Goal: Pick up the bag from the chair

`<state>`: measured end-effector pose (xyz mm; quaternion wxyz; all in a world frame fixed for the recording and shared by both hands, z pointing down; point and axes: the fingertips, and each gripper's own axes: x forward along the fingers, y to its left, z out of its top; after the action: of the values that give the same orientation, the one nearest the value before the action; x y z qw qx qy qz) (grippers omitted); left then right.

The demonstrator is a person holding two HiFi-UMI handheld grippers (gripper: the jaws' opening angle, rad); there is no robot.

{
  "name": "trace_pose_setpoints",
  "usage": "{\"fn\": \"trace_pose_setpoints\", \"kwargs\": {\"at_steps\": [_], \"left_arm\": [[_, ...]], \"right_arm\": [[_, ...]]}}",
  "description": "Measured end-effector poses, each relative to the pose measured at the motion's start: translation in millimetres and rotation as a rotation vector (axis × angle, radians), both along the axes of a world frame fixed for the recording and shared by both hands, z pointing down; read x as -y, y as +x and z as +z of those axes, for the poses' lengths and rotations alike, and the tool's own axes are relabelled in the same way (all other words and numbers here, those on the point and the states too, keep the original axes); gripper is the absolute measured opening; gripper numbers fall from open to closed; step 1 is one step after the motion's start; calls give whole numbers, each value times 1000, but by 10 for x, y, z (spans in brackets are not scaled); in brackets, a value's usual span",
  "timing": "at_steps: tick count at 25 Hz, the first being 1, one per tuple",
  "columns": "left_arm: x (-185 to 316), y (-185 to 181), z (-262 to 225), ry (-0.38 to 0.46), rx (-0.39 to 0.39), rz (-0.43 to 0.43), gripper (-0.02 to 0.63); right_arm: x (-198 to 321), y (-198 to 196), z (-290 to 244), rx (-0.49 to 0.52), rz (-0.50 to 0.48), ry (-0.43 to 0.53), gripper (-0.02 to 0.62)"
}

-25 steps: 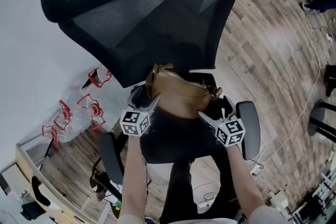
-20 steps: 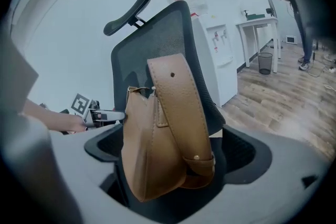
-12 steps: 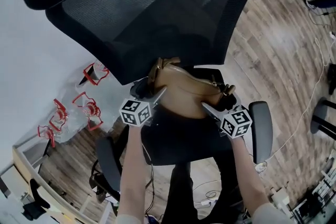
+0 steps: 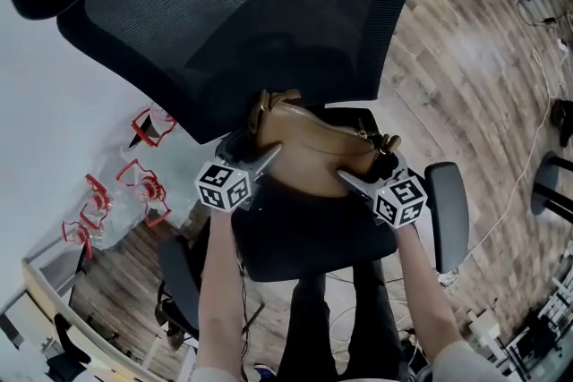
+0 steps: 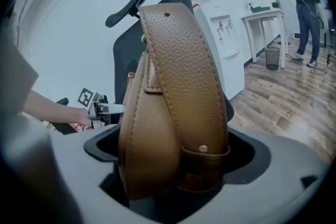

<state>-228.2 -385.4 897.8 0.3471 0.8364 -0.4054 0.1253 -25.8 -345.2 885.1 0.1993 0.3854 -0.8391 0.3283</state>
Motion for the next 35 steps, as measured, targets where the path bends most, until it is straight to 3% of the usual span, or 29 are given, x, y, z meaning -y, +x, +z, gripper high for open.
{"fn": "trace_pose_setpoints", "kwargs": {"at_steps": [5, 11, 17, 23, 25, 28, 32, 35], "left_arm": [[49, 2, 24, 2, 33, -14, 380], [-72, -122, 110, -20, -129, -198, 390], [-10, -70, 183, -36, -227, -94, 397], [-60, -21, 72, 8, -161, -136, 390], [-87, 25, -1, 24, -121, -168, 369], [-167, 47, -68, 35, -76, -251, 242], [-277, 10, -92, 37, -27, -306, 227], [-340, 2, -157, 45, -14, -314, 221]], "right_arm": [[36, -5, 19, -32, -5, 17, 574], [21, -6, -1, -27, -14, 26, 575], [26, -42, 50, -18, -41, 8, 575], [10, 8, 79, 12, -5, -20, 530], [11, 57, 79, 16, 17, -39, 490], [-38, 44, 59, 39, 55, -46, 396], [-129, -44, -14, 81, 114, -38, 276], [-171, -64, -71, 83, 120, -21, 245]]}}
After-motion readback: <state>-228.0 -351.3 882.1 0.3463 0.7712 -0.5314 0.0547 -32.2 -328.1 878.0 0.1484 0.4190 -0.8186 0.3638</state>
